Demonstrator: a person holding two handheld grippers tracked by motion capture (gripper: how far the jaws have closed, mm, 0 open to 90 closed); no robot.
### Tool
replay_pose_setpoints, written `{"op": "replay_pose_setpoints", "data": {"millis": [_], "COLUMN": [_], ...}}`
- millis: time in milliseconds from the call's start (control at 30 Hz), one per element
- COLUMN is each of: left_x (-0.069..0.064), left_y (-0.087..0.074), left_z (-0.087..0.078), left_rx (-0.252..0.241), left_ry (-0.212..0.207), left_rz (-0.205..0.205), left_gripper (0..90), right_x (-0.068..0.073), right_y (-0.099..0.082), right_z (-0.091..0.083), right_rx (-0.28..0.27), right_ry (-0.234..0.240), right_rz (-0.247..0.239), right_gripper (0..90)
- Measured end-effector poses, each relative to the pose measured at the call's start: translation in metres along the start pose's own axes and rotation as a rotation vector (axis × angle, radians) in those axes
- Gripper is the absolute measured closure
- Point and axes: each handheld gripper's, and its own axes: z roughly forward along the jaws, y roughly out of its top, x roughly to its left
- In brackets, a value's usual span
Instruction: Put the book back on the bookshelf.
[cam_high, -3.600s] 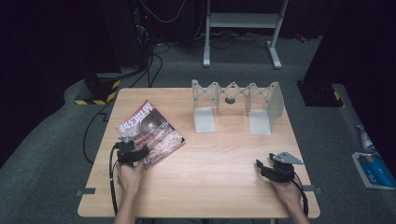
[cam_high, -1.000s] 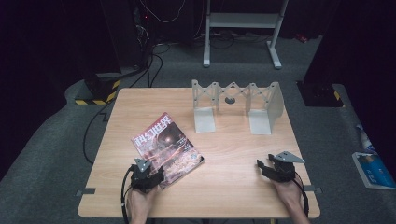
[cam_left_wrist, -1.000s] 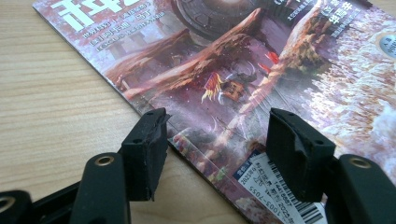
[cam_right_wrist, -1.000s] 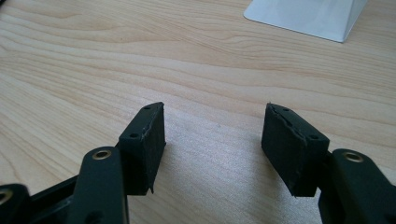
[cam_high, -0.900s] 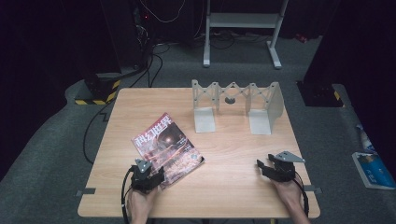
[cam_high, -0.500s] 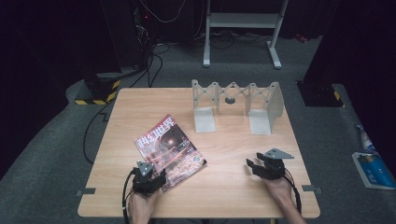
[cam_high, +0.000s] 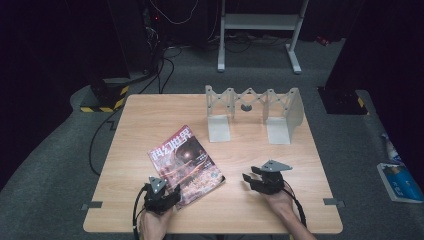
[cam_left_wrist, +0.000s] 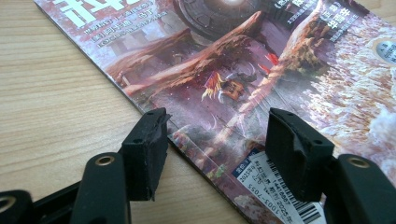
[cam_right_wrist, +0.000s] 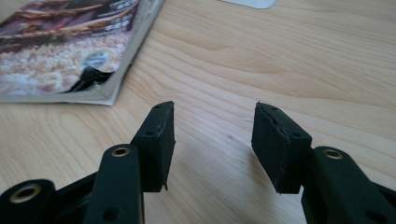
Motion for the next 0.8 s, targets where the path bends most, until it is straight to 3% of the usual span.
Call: {"op": "replay_pose_setpoints", "data": {"millis": [400,633,800], "left_x": [-0.005,-0.007,-0.01], "left_y": [-0.004,-0.007,-0.008], "left_z": [-0.002,-0.004,-0.005], "left_rx": [-0.015,-0.021,-0.019], "left_ry": [-0.003,-0.009,-0.013], "left_rz": [-0.006,-0.005,0.0], "left_gripper": [39.2,39.3,39.3], "right_x": [0.033,0.045,0.051], "right_y": [0.025,0.035,0.038], "right_z": [0.023,0.039,0.051], "right_rx": [0.0,0.018,0.07], "right_ry": [0.125,0.171,0.181], "right_rz": [-0.003,-0.01,-0.031], "right_gripper": [50.9,49.5,48.3]}}
